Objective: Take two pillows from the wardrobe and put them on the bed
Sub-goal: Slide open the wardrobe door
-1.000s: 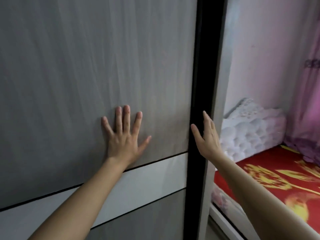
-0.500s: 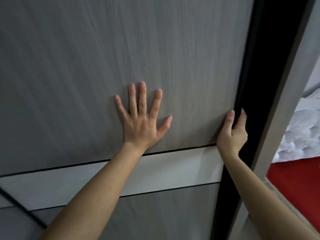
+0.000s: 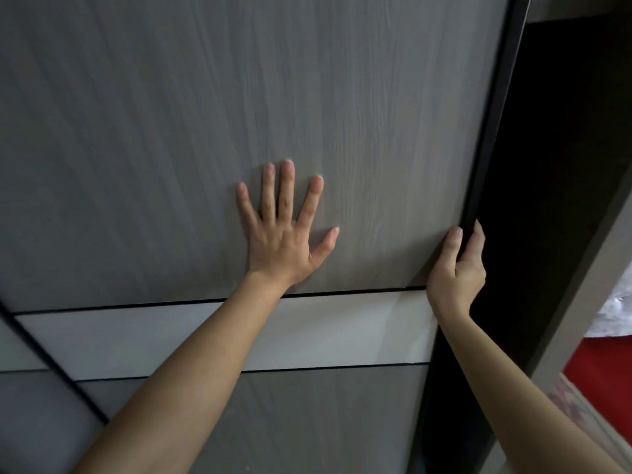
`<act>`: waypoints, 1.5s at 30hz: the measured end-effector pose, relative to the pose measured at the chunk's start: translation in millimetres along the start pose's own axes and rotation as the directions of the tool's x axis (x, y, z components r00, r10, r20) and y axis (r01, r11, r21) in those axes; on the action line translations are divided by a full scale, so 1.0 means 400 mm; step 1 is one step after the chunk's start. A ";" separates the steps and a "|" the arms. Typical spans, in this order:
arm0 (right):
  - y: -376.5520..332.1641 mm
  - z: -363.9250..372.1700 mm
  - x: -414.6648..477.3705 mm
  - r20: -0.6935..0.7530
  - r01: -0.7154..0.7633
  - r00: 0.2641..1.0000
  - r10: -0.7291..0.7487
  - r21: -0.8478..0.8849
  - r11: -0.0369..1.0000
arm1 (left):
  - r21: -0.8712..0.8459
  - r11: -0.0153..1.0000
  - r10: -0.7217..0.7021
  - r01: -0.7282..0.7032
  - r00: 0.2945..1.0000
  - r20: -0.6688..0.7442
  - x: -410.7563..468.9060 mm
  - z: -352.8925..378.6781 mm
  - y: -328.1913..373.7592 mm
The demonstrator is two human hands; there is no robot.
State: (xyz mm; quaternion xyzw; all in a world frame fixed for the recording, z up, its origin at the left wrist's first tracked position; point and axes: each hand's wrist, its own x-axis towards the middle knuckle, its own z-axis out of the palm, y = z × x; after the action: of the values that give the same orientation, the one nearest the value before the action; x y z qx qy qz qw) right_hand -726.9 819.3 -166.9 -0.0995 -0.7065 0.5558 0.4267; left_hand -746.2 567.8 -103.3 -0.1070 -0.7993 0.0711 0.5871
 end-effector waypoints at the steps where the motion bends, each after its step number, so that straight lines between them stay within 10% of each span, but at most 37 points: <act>1: -0.009 0.016 -0.020 0.018 0.008 1.000 -0.008 0.001 1.000 | 0.007 1.000 -0.005 0.005 1.000 0.010 -0.010 -0.005 -0.026; 24: -0.255 0.422 -0.499 0.551 0.316 0.778 -0.302 0.072 0.946 | 0.118 0.922 -0.385 0.368 0.849 0.363 -0.291 -0.166 -0.660; 30: -0.292 0.527 -0.581 0.588 0.538 0.672 -0.449 0.028 0.842 | 0.081 0.849 -0.507 0.523 0.761 0.406 -0.329 -0.189 -0.778; 45: -0.383 0.667 -0.702 0.675 0.571 0.548 -0.494 0.130 0.810 | 0.003 0.710 -0.642 0.704 0.645 0.414 -0.373 -0.200 -0.933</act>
State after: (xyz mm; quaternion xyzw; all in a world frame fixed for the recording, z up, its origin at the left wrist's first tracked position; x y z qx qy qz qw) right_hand -693.1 404.5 -176.7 0.3080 -0.8360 0.3580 0.2795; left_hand -659.7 167.8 -127.5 0.1683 -0.8829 -0.1969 0.3916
